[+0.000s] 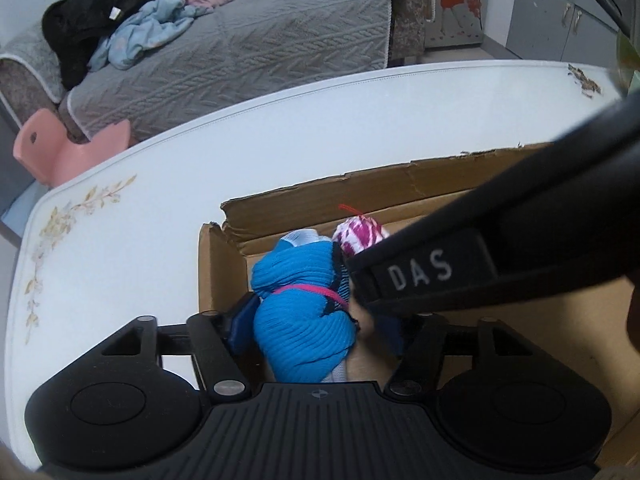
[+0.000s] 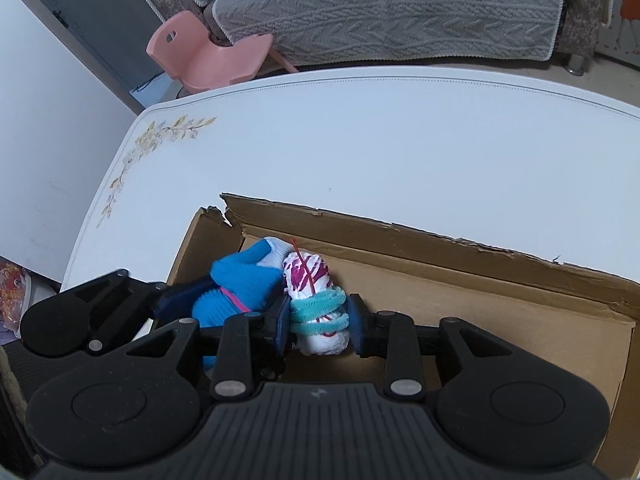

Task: Organize objects
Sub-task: 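Grasp blue knit sock roll with left gripper while right grasps white-pink sock roll, place both in tray, then move both grippers back to the pile and grasp white sock roll with left gripper, then grasp clear bubble-wrap bundle with right gripper while left holds white sock roll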

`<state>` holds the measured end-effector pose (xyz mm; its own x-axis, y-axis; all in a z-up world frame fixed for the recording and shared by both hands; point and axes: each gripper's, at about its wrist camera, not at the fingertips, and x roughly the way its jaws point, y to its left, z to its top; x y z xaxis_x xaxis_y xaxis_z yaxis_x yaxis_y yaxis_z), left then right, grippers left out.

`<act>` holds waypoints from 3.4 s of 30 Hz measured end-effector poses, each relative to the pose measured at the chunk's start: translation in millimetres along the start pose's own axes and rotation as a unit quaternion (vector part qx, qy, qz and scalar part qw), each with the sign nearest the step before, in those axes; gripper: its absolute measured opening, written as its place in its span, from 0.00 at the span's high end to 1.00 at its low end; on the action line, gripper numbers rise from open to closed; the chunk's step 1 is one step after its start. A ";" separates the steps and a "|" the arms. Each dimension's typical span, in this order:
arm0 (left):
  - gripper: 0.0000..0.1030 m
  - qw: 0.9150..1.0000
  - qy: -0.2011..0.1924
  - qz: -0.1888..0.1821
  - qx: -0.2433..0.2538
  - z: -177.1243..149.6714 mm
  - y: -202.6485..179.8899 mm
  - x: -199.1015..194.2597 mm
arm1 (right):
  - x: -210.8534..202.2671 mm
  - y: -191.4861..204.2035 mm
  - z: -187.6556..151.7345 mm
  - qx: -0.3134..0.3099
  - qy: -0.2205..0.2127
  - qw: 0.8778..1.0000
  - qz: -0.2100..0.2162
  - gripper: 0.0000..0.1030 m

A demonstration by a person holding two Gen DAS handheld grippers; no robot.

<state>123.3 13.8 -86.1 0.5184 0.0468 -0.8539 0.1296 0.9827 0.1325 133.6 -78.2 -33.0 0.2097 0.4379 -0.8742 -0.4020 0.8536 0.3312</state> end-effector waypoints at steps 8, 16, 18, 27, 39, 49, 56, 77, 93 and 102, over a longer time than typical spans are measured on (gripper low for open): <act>0.24 1.000 -0.010 0.000 0.013 0.2 -3.9 -19.8 | -24.4 -2.9 -2.8 -0.005 -0.015 1.000 -0.008 0.67; 0.20 0.999 -0.016 0.007 0.033 -14.7 -8.7 -75.5 | -84.5 -3.4 -21.2 -0.028 -0.043 0.999 -0.015 0.61; 0.18 0.999 -0.015 0.008 0.039 -25.0 -7.1 -94.5 | -105.0 -5.3 -34.3 -0.035 -0.050 0.998 -0.014 0.60; 0.15 0.996 0.083 -0.003 -0.022 -123.0 16.3 -149.4 | -177.0 -26.2 -135.7 -0.068 -0.062 0.996 -0.019 0.47; 0.14 0.979 0.159 0.021 -0.128 -216.7 20.4 -133.8 | -150.3 -46.1 -230.2 -0.246 -0.024 0.969 -0.025 0.29; 0.16 0.985 0.127 0.050 -0.102 -230.2 2.1 -118.6 | -113.4 -35.0 -251.0 -0.324 -0.010 0.946 -0.032 0.39; 0.14 0.986 0.106 0.049 -0.115 -236.4 5.6 -116.8 | -97.4 -35.2 -231.3 -0.322 -0.025 0.946 -0.030 0.46; 0.13 0.993 0.056 0.017 -0.099 -243.7 -1.0 -108.5 | -99.4 -60.7 -241.2 -0.340 -0.028 0.940 -0.027 0.49; 0.56 0.997 0.043 -0.011 -0.070 -238.1 -8.8 -116.2 | -100.9 -51.9 -260.1 -0.441 -0.055 0.894 -0.059 0.40; 0.53 0.996 0.042 -0.011 -0.075 -237.4 -8.4 -114.6 | -100.8 -43.0 -278.3 -0.537 -0.071 0.839 -0.051 0.37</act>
<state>-137.8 42.8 -108.8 0.4430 0.0334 -0.8959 0.0090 0.9991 0.0417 -118.3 -237.5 -58.0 0.3659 0.4716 -0.8023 -0.9306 0.1754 -0.3213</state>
